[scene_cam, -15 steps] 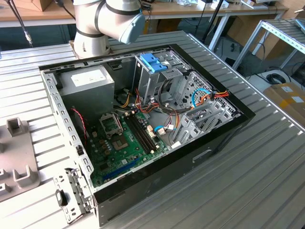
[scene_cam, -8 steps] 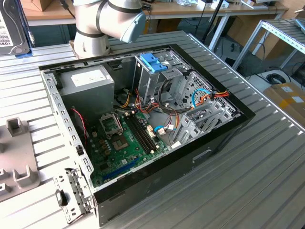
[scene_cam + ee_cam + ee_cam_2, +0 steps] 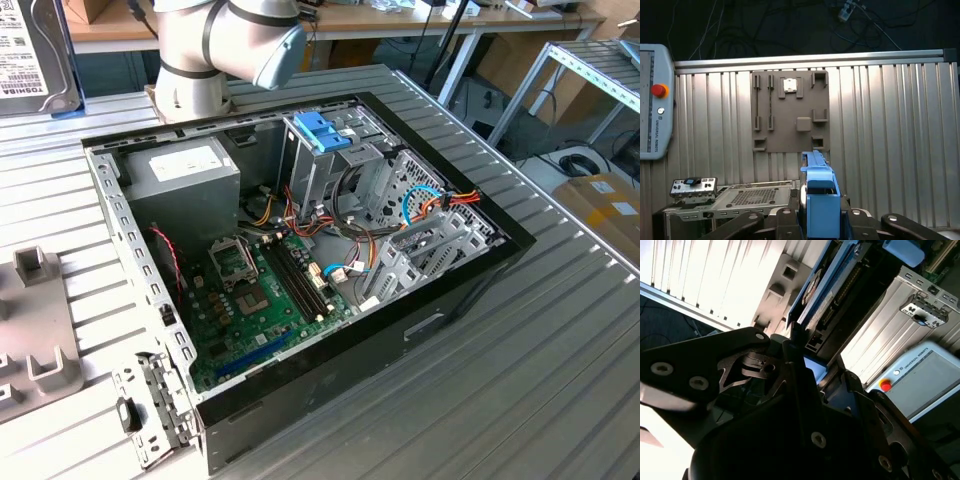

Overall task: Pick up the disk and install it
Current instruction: 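Pick up the disk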

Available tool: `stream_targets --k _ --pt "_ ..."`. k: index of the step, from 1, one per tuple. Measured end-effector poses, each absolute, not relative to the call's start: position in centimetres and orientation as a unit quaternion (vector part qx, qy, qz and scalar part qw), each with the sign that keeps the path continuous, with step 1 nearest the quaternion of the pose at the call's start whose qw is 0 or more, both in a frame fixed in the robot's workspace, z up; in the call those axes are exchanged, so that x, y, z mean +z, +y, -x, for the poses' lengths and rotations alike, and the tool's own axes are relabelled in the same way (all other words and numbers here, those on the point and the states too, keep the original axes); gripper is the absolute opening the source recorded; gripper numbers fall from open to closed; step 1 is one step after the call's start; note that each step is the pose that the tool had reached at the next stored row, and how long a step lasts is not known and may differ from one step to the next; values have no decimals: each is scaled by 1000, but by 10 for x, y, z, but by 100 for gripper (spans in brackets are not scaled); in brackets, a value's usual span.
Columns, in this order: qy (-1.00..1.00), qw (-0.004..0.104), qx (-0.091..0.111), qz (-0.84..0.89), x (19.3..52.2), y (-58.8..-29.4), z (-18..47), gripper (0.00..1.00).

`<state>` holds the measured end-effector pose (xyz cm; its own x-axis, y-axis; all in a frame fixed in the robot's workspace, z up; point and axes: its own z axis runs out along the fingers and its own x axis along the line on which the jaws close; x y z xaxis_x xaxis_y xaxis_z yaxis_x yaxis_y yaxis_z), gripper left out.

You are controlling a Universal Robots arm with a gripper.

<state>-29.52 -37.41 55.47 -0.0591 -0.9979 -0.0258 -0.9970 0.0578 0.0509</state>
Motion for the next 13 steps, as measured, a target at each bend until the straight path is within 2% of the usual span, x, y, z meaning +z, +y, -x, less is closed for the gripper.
stream_targets --k 13 --pt "-727 9 -27 -686 554 -374 275 37"
